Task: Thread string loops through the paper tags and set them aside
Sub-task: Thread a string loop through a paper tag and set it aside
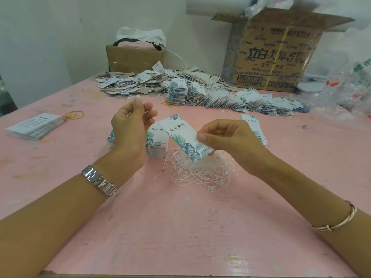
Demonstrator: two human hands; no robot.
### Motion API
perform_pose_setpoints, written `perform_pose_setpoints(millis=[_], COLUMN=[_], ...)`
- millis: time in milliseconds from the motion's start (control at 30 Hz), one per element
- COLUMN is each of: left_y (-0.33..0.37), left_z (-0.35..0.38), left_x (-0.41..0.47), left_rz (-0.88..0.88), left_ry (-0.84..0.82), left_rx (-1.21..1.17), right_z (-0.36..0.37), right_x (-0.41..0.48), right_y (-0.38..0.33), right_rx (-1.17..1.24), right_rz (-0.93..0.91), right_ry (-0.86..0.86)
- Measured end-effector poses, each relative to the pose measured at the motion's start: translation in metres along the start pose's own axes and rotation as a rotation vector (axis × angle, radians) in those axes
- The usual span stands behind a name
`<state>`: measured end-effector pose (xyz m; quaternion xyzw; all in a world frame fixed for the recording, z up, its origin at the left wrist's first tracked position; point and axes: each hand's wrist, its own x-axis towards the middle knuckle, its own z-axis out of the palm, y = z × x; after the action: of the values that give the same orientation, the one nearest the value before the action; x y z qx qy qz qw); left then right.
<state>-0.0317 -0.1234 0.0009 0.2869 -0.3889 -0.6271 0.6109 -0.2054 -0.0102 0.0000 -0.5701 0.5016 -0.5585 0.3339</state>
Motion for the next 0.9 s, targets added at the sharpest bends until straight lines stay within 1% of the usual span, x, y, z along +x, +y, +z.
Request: perform_pose_setpoints(millis=[167,300,400,667,800,900], left_y=[-0.004,-0.011,-0.015,-0.02,-0.021,-0.021], left_z=[0.0,-0.002,-0.002,0.004,0.004,0.004], left_x=[-0.002,-0.002,-0.004,-0.014,-0.016,-0.018], left_rz=[-0.023,-0.048,-0.05,0.095,0.118,0.131], left_ry=[-0.01,-0.096,-0.189,-0.277,-0.303,-0.325], left_rx=[0.113,0.224,0.293,0.422,0.459,0.465], right_z=[-0.015,-0.032,-0.05,-0.108,-0.133,-0.145], right_x=[0.006,0.012,0.019,0.037,0.039,0.037], right_y=[0.001,-0.001,-0.001,0.02,0.034,0.044], right_rx=[0.034,0.006,0.021,0.026,-0.126,-0.236], right_rz=[0.015,0.024,0.035,0.064,0.069,0.078], right_ry=[0.051,0.133,0.232,0.52,0.636,0.681])
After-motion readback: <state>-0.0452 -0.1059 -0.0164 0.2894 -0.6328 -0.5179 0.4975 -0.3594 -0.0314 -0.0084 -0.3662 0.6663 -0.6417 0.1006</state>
